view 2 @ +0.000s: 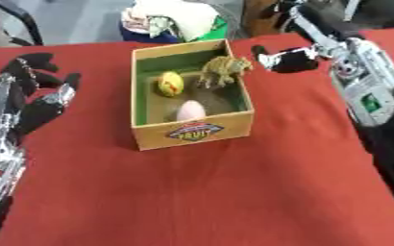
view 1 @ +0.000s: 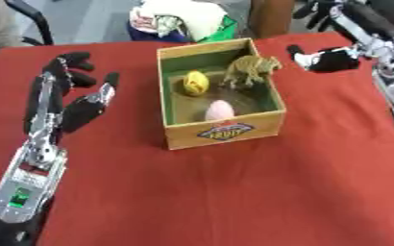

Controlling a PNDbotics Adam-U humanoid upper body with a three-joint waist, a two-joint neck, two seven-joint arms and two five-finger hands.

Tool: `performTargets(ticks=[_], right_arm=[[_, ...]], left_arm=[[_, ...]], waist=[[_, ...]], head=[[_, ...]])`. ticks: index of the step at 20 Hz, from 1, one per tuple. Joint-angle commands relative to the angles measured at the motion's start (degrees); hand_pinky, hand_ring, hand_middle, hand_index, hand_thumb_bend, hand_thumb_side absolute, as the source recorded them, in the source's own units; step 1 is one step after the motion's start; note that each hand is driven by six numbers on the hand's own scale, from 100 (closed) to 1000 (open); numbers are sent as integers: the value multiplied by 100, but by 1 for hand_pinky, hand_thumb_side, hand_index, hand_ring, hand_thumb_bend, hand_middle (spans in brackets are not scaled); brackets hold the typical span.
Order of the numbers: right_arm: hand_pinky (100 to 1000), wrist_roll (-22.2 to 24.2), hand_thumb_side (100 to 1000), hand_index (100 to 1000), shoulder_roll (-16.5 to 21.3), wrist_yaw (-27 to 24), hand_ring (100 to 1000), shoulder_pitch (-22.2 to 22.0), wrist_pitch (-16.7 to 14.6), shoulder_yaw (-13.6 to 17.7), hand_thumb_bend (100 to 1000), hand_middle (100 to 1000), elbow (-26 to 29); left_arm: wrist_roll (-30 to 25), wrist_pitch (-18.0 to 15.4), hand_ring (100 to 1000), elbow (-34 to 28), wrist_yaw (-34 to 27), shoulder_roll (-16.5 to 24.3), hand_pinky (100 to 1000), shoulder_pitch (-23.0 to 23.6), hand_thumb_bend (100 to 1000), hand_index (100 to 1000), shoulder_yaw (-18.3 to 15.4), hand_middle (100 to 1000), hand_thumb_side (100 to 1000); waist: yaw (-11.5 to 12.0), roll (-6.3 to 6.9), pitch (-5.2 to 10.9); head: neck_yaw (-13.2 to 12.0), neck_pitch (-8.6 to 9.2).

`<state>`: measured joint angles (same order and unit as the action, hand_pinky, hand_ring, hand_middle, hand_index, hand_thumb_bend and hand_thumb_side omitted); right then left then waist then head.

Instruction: Pick up objects on the table and place them in the box.

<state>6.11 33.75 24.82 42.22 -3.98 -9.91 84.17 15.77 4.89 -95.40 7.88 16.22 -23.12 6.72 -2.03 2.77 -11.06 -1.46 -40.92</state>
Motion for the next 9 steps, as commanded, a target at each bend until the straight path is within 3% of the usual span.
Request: performTargets(ticks=[1,4,9], right_arm=[[599,-446,163,783,524,-902,651,-337,194,370,160,699,785],[592,-753,149,779,743,-1425,649,-865,275,642,102,697,1217],[576,-1024,128,766,798,-1705,628,-1476,326,931,100,679,1551]], left_arm=[[43,-32,574,-38,67,166,654,-17,471,749,-105,601,225],[71,-62,582,-25,86,178,660,23,468,749,-146,609,222],[174,-83,541,-26,51,180,640,76,456,738,-196,572,224]], waist=[[-33,-12,82],[-76,-1,64],[-160,43,57]], head=[[-90,-63],[-158,-93],[-278,-209]])
